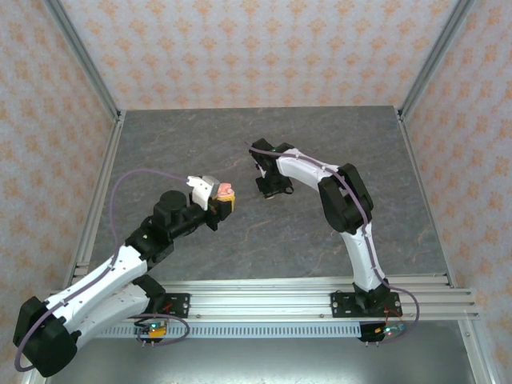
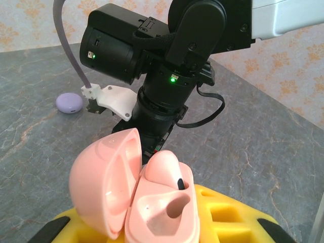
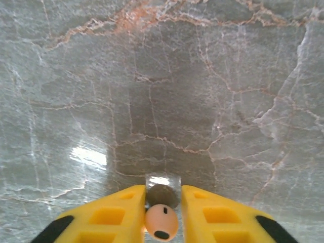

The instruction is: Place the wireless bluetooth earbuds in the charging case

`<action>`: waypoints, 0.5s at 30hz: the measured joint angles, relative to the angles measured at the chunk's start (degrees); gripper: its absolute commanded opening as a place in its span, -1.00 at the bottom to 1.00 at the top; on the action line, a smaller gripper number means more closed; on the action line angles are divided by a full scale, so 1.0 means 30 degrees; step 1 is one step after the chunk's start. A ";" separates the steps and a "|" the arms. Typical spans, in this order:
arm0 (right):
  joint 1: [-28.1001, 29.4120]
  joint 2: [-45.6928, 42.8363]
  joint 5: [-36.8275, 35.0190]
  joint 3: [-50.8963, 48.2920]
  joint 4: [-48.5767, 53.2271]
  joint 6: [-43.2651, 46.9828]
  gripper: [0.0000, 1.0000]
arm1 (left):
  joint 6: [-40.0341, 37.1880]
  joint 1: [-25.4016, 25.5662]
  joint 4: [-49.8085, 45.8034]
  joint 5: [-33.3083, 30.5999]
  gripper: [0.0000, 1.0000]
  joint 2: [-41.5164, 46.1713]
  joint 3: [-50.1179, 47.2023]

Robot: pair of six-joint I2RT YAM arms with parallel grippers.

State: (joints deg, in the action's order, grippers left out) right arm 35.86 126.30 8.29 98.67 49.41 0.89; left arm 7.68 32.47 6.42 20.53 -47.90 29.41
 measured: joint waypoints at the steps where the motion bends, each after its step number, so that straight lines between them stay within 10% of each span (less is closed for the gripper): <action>1: -0.0007 -0.0015 -0.0124 0.0000 0.0044 0.0044 -0.25 | 0.0000 0.0000 0.0007 0.0000 -0.84 -0.0051 0.0000; 15: -0.0146 -0.0240 -0.0488 -0.0364 0.0138 -0.1851 0.08 | 0.0146 0.0000 0.0146 0.0029 -0.84 -0.0466 0.0000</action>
State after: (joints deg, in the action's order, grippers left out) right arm 35.42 125.58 6.83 97.58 49.82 -4.67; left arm 8.12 32.47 6.85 20.62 -49.30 29.41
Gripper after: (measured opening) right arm 0.539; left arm 0.244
